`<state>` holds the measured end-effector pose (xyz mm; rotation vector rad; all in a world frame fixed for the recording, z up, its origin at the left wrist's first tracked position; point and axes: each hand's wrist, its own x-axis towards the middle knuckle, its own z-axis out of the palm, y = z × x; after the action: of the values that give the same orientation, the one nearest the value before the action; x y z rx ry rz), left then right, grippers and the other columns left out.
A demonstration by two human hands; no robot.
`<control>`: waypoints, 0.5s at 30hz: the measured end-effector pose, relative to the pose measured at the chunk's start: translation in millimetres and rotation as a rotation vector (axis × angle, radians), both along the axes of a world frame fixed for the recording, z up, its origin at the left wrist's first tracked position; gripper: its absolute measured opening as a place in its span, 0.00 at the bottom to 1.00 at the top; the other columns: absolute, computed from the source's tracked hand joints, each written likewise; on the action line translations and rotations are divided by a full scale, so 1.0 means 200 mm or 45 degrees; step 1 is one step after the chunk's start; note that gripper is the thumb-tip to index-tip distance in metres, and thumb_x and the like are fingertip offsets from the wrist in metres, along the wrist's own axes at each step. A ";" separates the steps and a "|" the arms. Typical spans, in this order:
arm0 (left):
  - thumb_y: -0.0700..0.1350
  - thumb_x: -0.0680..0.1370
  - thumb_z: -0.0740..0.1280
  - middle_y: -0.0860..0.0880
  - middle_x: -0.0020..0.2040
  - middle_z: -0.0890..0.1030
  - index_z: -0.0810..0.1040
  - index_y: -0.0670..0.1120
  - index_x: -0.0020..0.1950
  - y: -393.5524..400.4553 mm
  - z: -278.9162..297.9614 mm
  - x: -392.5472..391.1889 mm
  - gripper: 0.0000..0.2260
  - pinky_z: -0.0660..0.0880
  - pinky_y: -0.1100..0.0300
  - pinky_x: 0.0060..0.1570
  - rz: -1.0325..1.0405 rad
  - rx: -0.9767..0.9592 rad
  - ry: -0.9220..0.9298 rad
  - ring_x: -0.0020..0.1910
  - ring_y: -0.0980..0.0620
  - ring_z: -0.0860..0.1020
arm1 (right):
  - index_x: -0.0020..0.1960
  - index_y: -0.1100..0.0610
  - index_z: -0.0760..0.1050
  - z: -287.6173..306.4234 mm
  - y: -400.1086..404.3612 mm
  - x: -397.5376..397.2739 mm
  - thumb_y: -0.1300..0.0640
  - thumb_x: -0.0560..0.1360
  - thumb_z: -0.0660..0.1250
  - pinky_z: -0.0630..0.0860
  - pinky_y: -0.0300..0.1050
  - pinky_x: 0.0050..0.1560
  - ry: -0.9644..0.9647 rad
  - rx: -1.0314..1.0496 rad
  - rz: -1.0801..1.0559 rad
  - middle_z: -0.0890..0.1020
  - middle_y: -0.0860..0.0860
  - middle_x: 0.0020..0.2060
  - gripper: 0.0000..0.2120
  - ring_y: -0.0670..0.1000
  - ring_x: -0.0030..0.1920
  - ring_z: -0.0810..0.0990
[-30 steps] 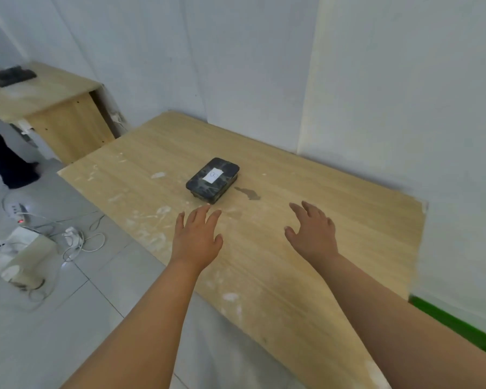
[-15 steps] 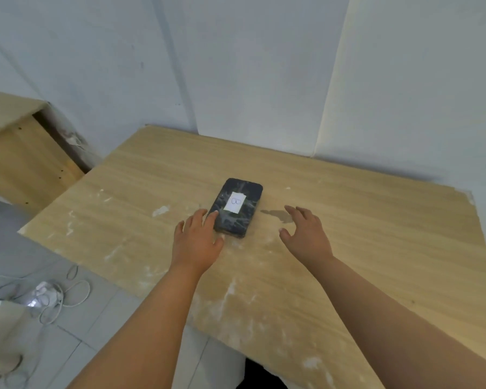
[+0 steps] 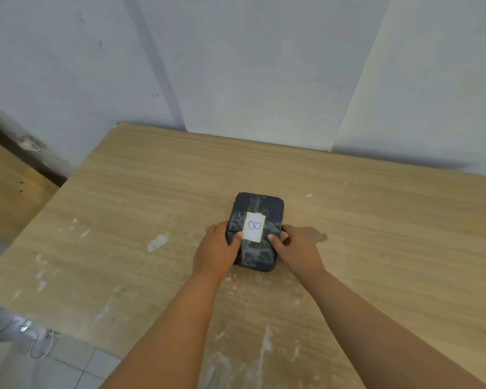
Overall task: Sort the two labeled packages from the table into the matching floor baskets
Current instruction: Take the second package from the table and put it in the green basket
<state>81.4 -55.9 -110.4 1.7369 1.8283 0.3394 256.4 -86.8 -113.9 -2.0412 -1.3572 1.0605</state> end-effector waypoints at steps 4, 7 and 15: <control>0.55 0.77 0.63 0.46 0.54 0.78 0.72 0.46 0.58 0.01 -0.01 0.03 0.16 0.74 0.55 0.42 0.096 -0.065 -0.175 0.48 0.49 0.77 | 0.61 0.56 0.75 0.02 0.00 -0.05 0.49 0.78 0.62 0.72 0.44 0.39 -0.014 0.004 -0.083 0.79 0.51 0.40 0.16 0.52 0.40 0.78; 0.53 0.75 0.66 0.46 0.50 0.78 0.69 0.45 0.52 0.00 0.06 0.08 0.14 0.73 0.60 0.34 0.213 -0.096 -0.374 0.41 0.53 0.77 | 0.61 0.55 0.75 0.11 0.04 -0.04 0.51 0.78 0.61 0.76 0.47 0.45 0.065 0.087 -0.228 0.81 0.52 0.47 0.14 0.53 0.45 0.79; 0.55 0.70 0.72 0.47 0.52 0.77 0.66 0.47 0.58 0.15 0.41 0.09 0.24 0.80 0.44 0.50 0.337 -0.164 -0.833 0.49 0.45 0.81 | 0.60 0.51 0.78 0.54 0.21 0.12 0.56 0.78 0.61 0.76 0.49 0.53 0.045 0.254 -0.181 0.81 0.57 0.54 0.13 0.57 0.52 0.80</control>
<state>99.0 -25.3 -28.5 1.1093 1.5374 0.7749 280.8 -44.0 -5.2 -1.9312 -1.2270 0.8599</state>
